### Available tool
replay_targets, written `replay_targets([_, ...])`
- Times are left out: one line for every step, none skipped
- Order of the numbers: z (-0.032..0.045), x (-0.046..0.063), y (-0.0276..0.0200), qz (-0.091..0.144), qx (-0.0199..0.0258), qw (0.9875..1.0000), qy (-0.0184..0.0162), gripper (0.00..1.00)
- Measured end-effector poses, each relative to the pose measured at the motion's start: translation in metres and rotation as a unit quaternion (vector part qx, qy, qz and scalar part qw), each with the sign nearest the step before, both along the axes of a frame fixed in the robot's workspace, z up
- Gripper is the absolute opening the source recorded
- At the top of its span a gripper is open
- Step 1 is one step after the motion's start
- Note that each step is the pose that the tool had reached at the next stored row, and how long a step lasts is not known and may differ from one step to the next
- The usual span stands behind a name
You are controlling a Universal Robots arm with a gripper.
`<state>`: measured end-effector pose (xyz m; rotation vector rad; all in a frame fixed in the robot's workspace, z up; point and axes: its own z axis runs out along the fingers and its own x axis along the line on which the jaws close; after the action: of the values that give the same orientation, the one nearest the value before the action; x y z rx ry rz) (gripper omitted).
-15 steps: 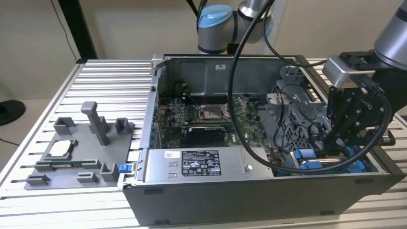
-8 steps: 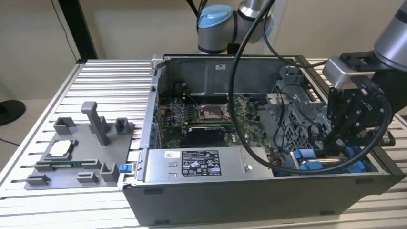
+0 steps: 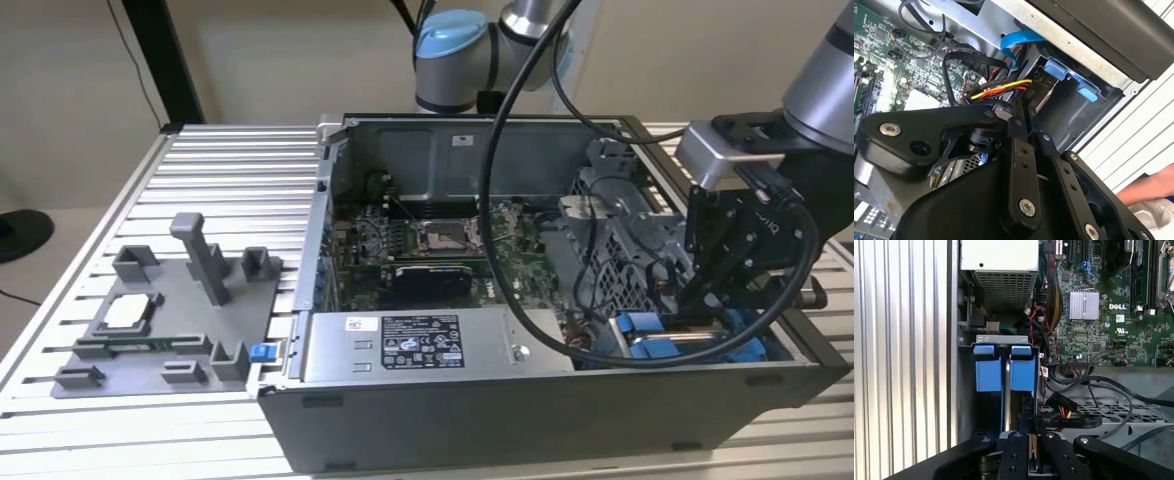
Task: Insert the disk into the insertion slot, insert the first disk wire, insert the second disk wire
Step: 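Insert the second disk wire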
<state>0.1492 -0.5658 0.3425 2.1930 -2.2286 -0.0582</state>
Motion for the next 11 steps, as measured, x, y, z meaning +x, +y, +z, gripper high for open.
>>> replay_targets([-0.0001,0.0000,0.0000,0.000,0.0000,1.0000,0.0000,0.00])
replay_targets([-0.0002,0.0000,0.0001,0.000,0.0001,1.0000,0.0000,0.00])
replay_targets([-0.0003,0.0000,0.0002,0.000,0.0002,1.0000,0.0000,0.00])
replay_targets([-0.0004,0.0000,0.0002,0.000,0.0003,1.0000,0.0000,0.00])
replay_targets([-0.0004,0.0000,0.0004,0.000,0.0003,1.0000,0.0000,0.00])
replay_targets([-0.0004,0.0000,0.0006,0.000,0.0003,1.0000,0.0000,0.00])
replay_targets([-0.0003,0.0000,0.0008,0.000,0.0003,1.0000,0.0000,0.00])
replay_targets([-0.0004,0.0000,0.0009,0.000,0.0003,1.0000,0.0000,0.00])
replay_targets([-0.0004,0.0000,0.0010,0.000,0.0003,1.0000,0.0000,0.00])
replay_targets([-0.0004,0.0000,0.0010,0.000,0.0003,1.0000,0.0000,0.00])
replay_targets([-0.0004,0.0000,0.0012,0.000,0.0003,1.0000,-0.0002,0.00])
